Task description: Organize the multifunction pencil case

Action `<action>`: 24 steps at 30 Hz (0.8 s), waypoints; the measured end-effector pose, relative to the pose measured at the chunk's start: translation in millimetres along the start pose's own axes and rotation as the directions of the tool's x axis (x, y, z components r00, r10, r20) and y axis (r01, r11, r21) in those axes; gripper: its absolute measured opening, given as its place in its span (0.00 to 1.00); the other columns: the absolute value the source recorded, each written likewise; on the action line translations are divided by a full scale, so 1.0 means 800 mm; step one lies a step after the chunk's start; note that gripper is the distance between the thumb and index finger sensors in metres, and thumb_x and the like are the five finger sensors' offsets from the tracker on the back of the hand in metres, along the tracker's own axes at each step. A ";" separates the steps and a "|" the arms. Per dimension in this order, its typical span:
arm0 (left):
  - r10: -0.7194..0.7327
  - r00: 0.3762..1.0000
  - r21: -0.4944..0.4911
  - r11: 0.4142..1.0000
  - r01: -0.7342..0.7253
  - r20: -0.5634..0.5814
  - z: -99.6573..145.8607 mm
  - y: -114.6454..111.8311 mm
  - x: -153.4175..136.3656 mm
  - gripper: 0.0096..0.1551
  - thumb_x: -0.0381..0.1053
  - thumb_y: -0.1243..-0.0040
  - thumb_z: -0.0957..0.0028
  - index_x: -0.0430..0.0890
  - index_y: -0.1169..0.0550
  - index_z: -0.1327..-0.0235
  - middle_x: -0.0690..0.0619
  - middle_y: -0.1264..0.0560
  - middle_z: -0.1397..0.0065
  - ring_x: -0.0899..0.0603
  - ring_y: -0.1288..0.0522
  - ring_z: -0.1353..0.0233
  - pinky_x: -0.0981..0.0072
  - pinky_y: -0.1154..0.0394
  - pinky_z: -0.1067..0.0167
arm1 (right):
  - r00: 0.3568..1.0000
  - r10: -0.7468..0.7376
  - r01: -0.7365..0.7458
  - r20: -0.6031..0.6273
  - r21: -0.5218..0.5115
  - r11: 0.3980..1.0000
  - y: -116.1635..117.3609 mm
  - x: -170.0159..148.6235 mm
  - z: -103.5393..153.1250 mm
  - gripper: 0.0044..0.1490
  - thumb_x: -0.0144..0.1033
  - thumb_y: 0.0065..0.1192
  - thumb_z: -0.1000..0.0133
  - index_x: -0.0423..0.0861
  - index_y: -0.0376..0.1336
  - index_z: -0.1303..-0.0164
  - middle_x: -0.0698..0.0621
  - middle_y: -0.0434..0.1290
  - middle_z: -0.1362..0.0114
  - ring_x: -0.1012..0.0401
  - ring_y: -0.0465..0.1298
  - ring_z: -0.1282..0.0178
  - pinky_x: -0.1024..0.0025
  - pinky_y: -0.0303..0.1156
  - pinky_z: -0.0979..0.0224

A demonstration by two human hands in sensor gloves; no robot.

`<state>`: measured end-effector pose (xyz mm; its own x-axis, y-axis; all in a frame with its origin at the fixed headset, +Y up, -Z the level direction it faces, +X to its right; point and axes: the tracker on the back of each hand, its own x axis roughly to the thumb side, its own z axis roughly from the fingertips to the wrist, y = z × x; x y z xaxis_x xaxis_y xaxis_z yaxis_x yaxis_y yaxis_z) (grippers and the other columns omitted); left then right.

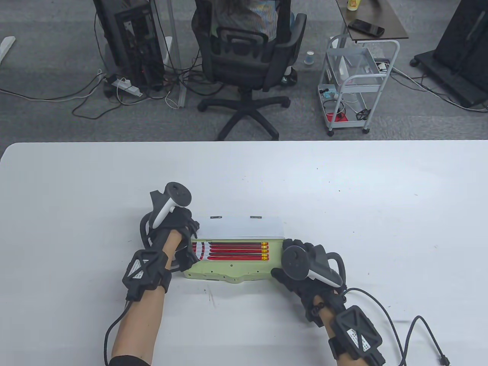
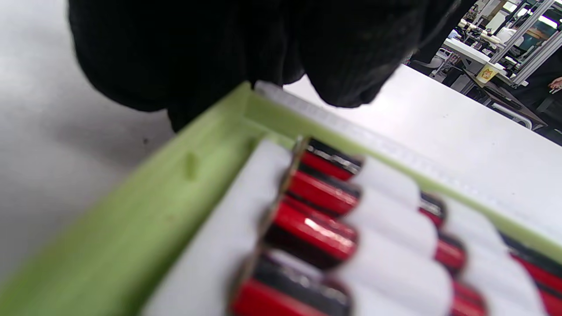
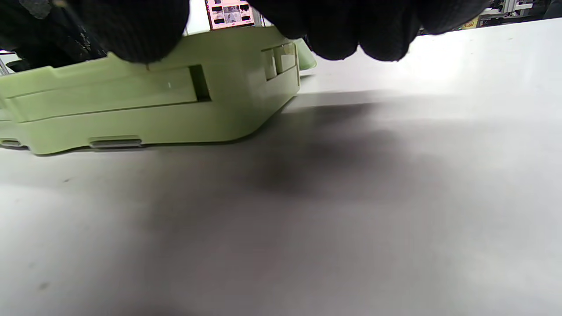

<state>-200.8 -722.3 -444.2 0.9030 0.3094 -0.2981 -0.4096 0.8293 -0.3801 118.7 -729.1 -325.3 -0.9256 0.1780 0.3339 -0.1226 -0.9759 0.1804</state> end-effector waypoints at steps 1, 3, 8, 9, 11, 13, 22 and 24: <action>0.003 1.000 -0.003 1.000 -0.003 0.012 0.000 0.000 0.001 0.39 0.48 0.30 0.50 0.37 0.30 0.27 0.39 0.16 0.36 0.40 0.13 0.45 0.45 0.17 0.50 | 1.000 0.002 -0.002 0.000 -0.002 1.000 0.000 0.001 0.000 0.57 0.56 0.54 0.43 0.26 0.49 0.18 0.24 0.56 0.19 0.26 0.62 0.24 0.28 0.60 0.26; 0.048 0.999 0.006 0.999 -0.048 0.015 0.002 0.002 -0.001 0.42 0.49 0.30 0.50 0.36 0.32 0.26 0.39 0.18 0.35 0.40 0.14 0.44 0.45 0.18 0.49 | 1.000 0.009 -0.009 -0.001 -0.008 1.000 -0.001 0.002 0.000 0.57 0.56 0.55 0.43 0.26 0.50 0.18 0.24 0.57 0.20 0.26 0.62 0.24 0.28 0.60 0.26; 0.140 0.985 0.031 0.989 -0.144 0.104 0.015 0.016 -0.008 0.52 0.56 0.32 0.52 0.40 0.43 0.20 0.43 0.20 0.35 0.41 0.16 0.44 0.44 0.20 0.47 | 1.000 0.022 -0.022 -0.001 -0.007 1.000 -0.001 0.003 0.000 0.57 0.56 0.55 0.44 0.26 0.50 0.18 0.24 0.57 0.20 0.26 0.62 0.24 0.28 0.60 0.26; 0.164 0.976 0.028 0.985 -0.169 0.142 0.020 0.020 -0.011 0.51 0.57 0.33 0.52 0.44 0.43 0.19 0.43 0.20 0.35 0.40 0.16 0.44 0.43 0.20 0.47 | 1.000 0.023 -0.023 -0.001 -0.006 1.000 -0.001 0.003 0.000 0.57 0.56 0.55 0.44 0.26 0.51 0.18 0.24 0.57 0.20 0.26 0.62 0.24 0.28 0.60 0.26; 0.194 0.965 0.020 0.979 -0.200 0.179 0.029 0.027 -0.017 0.48 0.61 0.36 0.53 0.47 0.38 0.20 0.42 0.19 0.34 0.38 0.16 0.42 0.41 0.21 0.46 | 1.000 0.026 -0.026 -0.002 -0.007 1.000 -0.001 0.003 0.000 0.57 0.56 0.55 0.44 0.26 0.51 0.18 0.24 0.58 0.20 0.26 0.62 0.24 0.28 0.60 0.26; 0.240 0.944 0.024 0.968 -0.251 0.226 0.038 0.033 -0.024 0.46 0.63 0.38 0.53 0.48 0.35 0.22 0.41 0.19 0.32 0.36 0.16 0.40 0.40 0.22 0.44 | 1.000 0.030 -0.030 -0.002 -0.009 1.000 -0.001 0.003 0.000 0.57 0.56 0.55 0.44 0.26 0.51 0.18 0.24 0.58 0.20 0.26 0.62 0.24 0.29 0.60 0.26; 0.341 0.853 -0.051 0.935 -0.350 0.396 0.087 0.035 -0.057 0.38 0.66 0.43 0.53 0.48 0.23 0.32 0.40 0.21 0.27 0.31 0.20 0.32 0.33 0.26 0.39 | 0.999 0.035 -0.035 -0.010 -0.046 0.998 -0.002 0.003 0.001 0.56 0.57 0.57 0.45 0.28 0.53 0.19 0.26 0.60 0.21 0.28 0.65 0.25 0.30 0.62 0.26; 0.306 0.857 -0.028 0.946 -0.324 0.415 0.096 0.030 -0.058 0.38 0.66 0.44 0.53 0.48 0.24 0.32 0.40 0.22 0.26 0.31 0.21 0.31 0.33 0.27 0.38 | 0.999 0.031 -0.032 -0.010 -0.048 0.998 -0.002 0.002 0.001 0.56 0.57 0.57 0.46 0.28 0.54 0.19 0.27 0.60 0.21 0.28 0.65 0.25 0.30 0.62 0.26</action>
<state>-242.7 -681.1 -372.1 0.7021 0.7120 -0.0079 -0.6835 0.6708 -0.2878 117.5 -726.9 -324.1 -0.9325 0.1462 0.3301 -0.1104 -0.9860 0.1250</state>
